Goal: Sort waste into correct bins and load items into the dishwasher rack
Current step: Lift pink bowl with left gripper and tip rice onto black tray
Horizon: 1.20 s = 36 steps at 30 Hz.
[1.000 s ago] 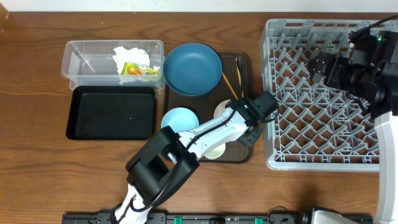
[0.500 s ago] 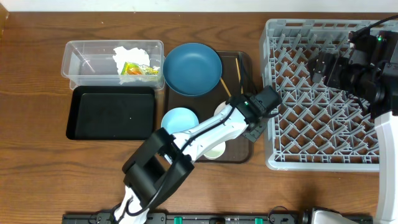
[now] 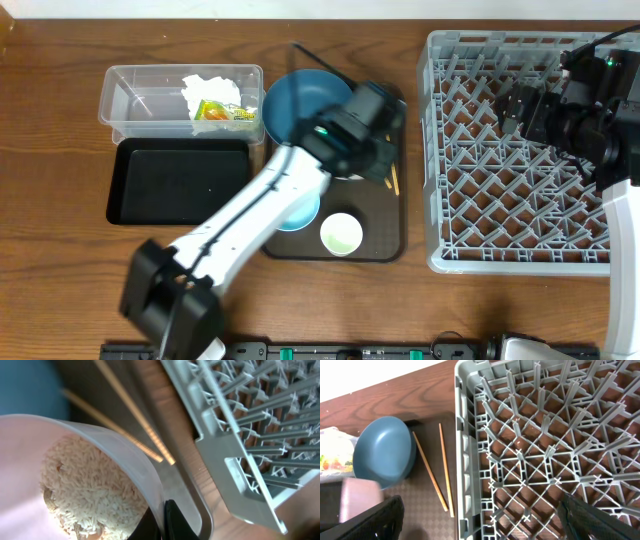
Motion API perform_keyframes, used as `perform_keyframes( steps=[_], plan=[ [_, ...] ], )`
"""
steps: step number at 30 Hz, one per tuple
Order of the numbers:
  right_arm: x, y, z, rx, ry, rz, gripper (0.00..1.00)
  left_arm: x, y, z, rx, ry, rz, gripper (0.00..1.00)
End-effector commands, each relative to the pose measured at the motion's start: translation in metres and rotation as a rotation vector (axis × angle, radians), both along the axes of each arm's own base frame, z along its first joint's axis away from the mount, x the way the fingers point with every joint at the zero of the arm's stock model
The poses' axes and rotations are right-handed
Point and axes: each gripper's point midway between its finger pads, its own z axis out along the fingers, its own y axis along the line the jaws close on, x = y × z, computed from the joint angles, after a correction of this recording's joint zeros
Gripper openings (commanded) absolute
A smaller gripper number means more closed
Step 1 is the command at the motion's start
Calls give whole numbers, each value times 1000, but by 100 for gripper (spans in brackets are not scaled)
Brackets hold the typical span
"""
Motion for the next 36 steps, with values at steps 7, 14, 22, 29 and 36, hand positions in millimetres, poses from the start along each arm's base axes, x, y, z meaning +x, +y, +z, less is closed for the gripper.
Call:
perform_keyframes(
  steps=[7, 14, 22, 29, 36],
  plan=[
    [1, 1, 8, 5, -20, 6, 97, 2, 118, 9, -13, 255, 272, 6],
    [1, 1, 8, 5, -18, 6, 97, 7, 159, 9, -132, 308, 249, 6],
    [1, 1, 7, 5, -16, 6, 98, 20, 208, 27, -437, 292, 264, 6],
    [0, 1, 6, 6, -11, 5, 97, 23, 229, 54, -707, 269, 284, 6],
    [-2, 1, 5, 7, -5, 5, 97, 12, 267, 38, -859, 286, 398, 6]
  ],
)
